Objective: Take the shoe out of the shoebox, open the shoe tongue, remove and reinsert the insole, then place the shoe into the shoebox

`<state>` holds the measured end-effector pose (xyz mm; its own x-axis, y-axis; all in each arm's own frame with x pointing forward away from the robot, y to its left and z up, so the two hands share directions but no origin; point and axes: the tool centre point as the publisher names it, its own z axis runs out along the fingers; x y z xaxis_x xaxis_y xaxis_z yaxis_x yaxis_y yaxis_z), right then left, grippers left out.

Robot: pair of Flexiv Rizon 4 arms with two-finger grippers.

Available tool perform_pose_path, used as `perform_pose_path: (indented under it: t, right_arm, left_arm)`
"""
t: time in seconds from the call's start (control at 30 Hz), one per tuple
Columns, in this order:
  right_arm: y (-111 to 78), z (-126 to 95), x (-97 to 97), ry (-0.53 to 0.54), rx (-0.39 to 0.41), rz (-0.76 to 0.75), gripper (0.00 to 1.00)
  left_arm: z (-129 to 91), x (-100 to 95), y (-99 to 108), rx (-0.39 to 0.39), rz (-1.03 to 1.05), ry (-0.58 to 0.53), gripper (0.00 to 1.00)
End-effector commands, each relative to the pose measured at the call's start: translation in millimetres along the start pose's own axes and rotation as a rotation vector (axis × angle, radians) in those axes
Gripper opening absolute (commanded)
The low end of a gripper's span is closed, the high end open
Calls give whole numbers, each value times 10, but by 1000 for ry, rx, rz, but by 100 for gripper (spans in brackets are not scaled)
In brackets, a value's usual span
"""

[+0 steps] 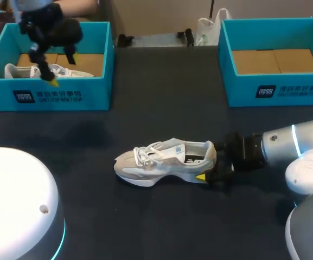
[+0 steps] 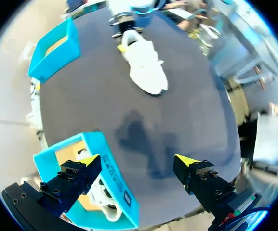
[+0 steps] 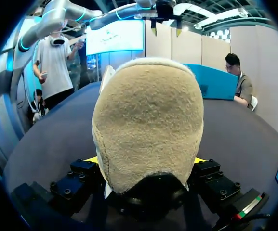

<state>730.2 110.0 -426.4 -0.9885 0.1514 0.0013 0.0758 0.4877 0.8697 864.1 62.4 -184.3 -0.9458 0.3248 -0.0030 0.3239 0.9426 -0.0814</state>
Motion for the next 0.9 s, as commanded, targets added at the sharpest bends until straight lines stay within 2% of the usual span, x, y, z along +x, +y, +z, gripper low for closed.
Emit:
perform_pose_path:
  t: [0.03, 0.17, 0.23, 0.37, 0.47, 0.9]
  right_arm:
    - [-1, 15, 20, -1, 2, 0, 0]
    - [-1, 15, 20, -1, 2, 0, 0]
    - [-1, 15, 20, -1, 2, 0, 0]
    - [-1, 15, 20, -1, 2, 0, 0]
    - [-1, 15, 20, -1, 2, 0, 0]
    - [-1, 15, 20, -1, 2, 0, 0]
  left_arm:
    - [58, 3, -132, -3, -207, -66, 100]
    - [53, -26, -165, 31, -346, -117, 100]
    - [26, -23, -172, 19, -432, -175, 100]
    - [5, -58, -206, 99, -516, -153, 100]
    - [-33, -73, -324, 126, -417, -159, 100]
    - [-33, -73, -324, 126, -417, -159, 100]
